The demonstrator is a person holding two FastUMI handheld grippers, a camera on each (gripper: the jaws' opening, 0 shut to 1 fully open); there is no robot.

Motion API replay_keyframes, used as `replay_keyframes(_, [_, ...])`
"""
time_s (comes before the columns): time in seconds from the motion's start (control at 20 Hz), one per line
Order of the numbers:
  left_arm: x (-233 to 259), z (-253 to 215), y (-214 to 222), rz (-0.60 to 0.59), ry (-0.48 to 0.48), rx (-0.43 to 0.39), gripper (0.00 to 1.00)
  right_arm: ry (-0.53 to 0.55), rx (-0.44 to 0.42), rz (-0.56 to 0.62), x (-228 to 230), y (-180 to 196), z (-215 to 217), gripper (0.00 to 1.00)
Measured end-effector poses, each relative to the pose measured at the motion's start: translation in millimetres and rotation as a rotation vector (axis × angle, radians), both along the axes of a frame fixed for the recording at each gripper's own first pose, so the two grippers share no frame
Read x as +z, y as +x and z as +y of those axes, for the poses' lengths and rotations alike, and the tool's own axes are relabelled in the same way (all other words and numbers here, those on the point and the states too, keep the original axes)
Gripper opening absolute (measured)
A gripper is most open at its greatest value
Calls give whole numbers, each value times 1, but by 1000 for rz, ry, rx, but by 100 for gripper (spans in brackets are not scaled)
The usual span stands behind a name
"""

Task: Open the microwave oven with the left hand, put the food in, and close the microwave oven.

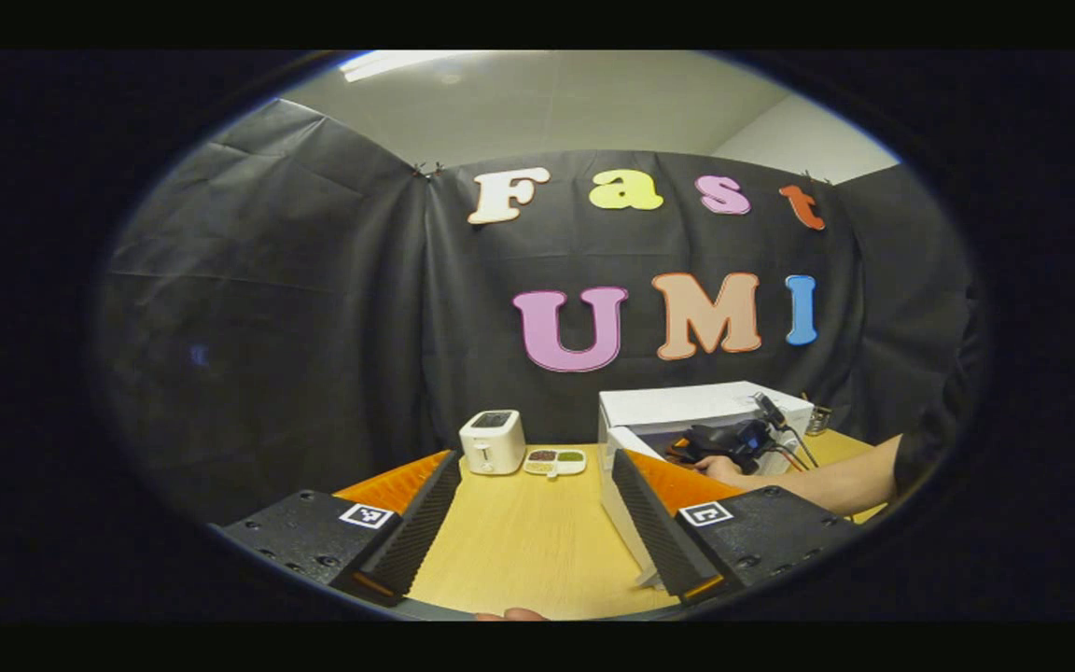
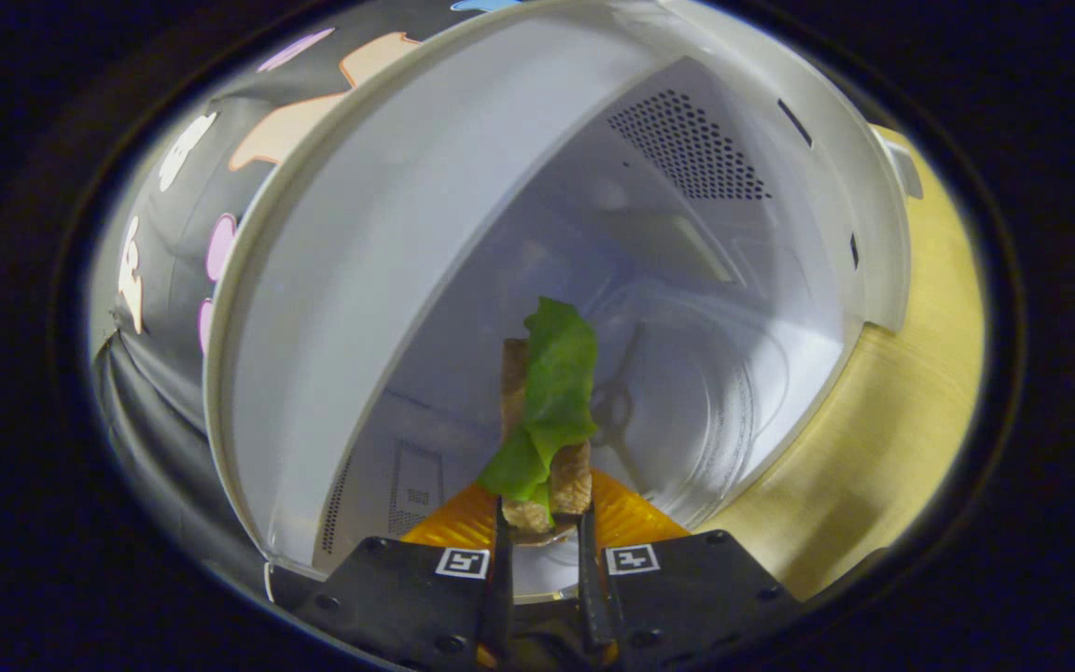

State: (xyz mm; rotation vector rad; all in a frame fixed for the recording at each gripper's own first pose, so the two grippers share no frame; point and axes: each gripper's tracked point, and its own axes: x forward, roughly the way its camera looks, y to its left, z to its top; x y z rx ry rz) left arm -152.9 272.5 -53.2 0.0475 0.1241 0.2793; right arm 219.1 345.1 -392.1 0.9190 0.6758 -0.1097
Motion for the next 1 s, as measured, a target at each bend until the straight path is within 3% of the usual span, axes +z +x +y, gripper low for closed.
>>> replay_keyframes(0.3, [0, -2, 1, -1, 3, 8, 95, 7, -9, 36, -1, 3, -1, 29])
replay_keyframes(0.35, [-1, -3, 0, -3, 2, 5, 96, 7, -16, 61, -3, 2, -3, 43])
replay_keyframes(0.4, [0, -4, 0, -5, 2, 2, 96, 6, -26, 75, -2, 3, -6, 29])
replay_keyframes(0.5, [1, -7, 0, -6, 6, -3, 95, -6, -39, 111, -3, 2, -13, 41])
replay_keyframes(0.6, [5, -10, -1, -20, 15, -10, 94, -12, -31, 142, -6, -3, -14, 65])
replay_keyframes(0.65, [8, -12, 1, -26, 14, -14, 94, -14, -18, 155, -9, -7, -14, 56])
replay_keyframes(0.8, [6, -14, 1, -28, 4, -14, 95, -20, 6, 167, -7, -13, -14, 82])
replay_keyframes(0.85, [6, -15, 0, -29, -2, -13, 95, -24, 8, 169, -7, -14, -14, 71])
replay_keyframes(0.9, [5, -15, -1, -31, -6, -12, 95, -27, 13, 182, -9, -17, -14, 83])
replay_keyframes(0.95, [5, -15, -2, -32, -9, -11, 95, -25, 22, 190, -9, -19, -13, 82])
replay_keyframes(1.0, [5, -15, -3, -33, -10, -8, 95, -26, 28, 202, -8, -23, -13, 94])
